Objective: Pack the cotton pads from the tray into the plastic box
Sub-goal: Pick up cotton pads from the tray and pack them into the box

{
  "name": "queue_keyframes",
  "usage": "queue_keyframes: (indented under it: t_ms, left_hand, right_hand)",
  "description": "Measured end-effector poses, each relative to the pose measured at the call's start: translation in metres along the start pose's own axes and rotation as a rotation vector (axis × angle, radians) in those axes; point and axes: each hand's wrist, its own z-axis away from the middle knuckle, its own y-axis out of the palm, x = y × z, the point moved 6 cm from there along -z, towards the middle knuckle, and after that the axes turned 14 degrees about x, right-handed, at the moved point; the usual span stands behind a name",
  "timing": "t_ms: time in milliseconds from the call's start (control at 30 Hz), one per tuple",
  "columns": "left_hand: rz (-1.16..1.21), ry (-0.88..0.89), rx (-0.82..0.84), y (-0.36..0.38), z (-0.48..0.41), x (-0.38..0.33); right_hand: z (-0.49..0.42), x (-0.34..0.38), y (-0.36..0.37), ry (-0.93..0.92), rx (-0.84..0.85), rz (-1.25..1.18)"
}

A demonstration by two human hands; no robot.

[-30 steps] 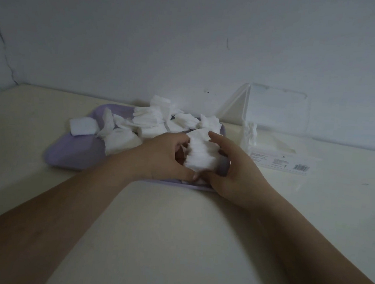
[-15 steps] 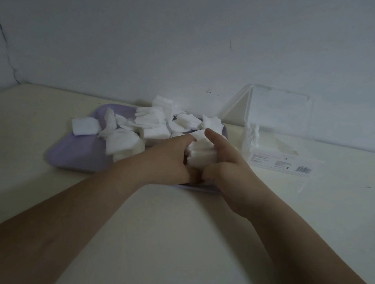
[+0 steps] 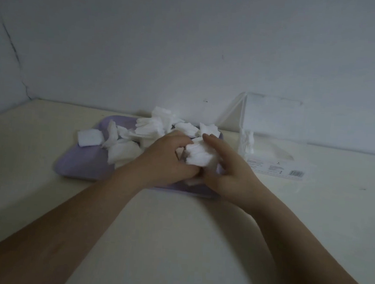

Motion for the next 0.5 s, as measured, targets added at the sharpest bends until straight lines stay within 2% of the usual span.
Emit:
queue_keyframes:
  t_ms: [67, 167, 333, 433, 500]
  left_hand:
    - [0.1, 0.059, 0.096, 0.003, -0.004, -0.012]
    - [0.263, 0.086, 0.156, 0.006, -0.013, -0.025]
    - [0.452, -0.013, 0.172, 0.008, -0.044, -0.048]
    - [0.536, -0.036, 0.199, 0.02, -0.066, -0.06]
    - [0.495, -0.059, 0.186, 0.03, -0.084, -0.066]
  right_hand:
    - [0.003, -0.001, -0.014, 0.021, -0.051, -0.22]
    - [0.005, 0.002, -0.037, 0.058, -0.09, -0.317]
    - [0.009, 0.003, -0.079, 0.091, 0.071, -0.466]
    - [0.011, -0.007, -0.105, 0.15, 0.002, -0.474]
    - [0.013, -0.015, -0.123, 0.192, -0.119, -0.48]
